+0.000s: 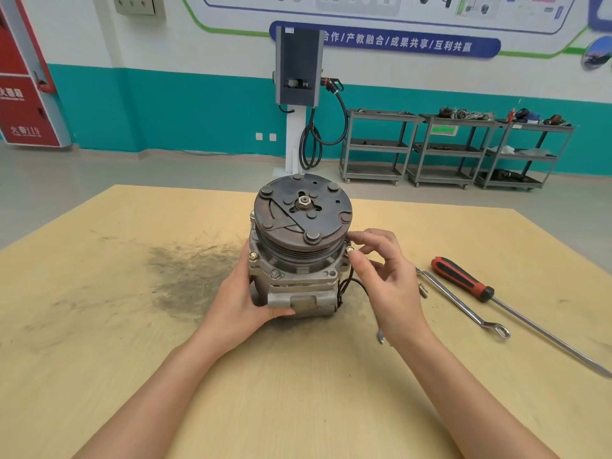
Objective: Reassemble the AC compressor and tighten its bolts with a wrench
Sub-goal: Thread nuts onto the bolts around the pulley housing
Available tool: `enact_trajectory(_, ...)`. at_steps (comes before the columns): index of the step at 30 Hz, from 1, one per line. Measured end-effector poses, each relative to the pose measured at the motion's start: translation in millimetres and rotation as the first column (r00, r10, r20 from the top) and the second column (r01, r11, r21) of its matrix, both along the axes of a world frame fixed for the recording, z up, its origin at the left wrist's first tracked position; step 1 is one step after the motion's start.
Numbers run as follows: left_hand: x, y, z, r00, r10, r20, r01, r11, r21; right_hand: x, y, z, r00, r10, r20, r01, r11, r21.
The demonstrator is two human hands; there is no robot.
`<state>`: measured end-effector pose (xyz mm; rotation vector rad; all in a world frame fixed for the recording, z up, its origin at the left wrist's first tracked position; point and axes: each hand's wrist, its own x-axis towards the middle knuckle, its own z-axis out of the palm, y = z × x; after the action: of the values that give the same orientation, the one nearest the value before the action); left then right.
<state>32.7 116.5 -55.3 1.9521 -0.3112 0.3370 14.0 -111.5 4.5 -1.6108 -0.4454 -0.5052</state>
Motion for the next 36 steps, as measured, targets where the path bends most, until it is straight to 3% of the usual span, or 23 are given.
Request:
enact_trajectory(7, -0.4, -1.0, 1.0, 1.000, 0.026, -0.005, -0.026, 0.999, 0.026, 2.8, 3.5, 0.3, 1.000, 0.009, -0.030, -0.007, 0.996, 0.088)
enact_trajectory(18, -1.9, -1.4, 1.7, 0.999, 0.048, -0.011, -0.047, 0.997, 0.068, -0.9, -1.4, -0.6, 0.998, -0.026, 0.063, 0.028, 0.999, -0.021)
enact_trajectory(28, -4.9, -2.2, 4.8, 0.999, 0.041, -0.017, -0.040, 0.998, 0.051, -7.5, 1.6, 5.2, 0.994, -0.101, 0.039, 0.105, 0.989, -0.105)
enact_trajectory(36, -5.5, -3.4, 6.1, 0.999, 0.038, -0.009, -0.038, 0.998, 0.042, -9.8, 2.7, 6.4, 0.988, -0.146, 0.047, 0.149, 0.988, -0.046)
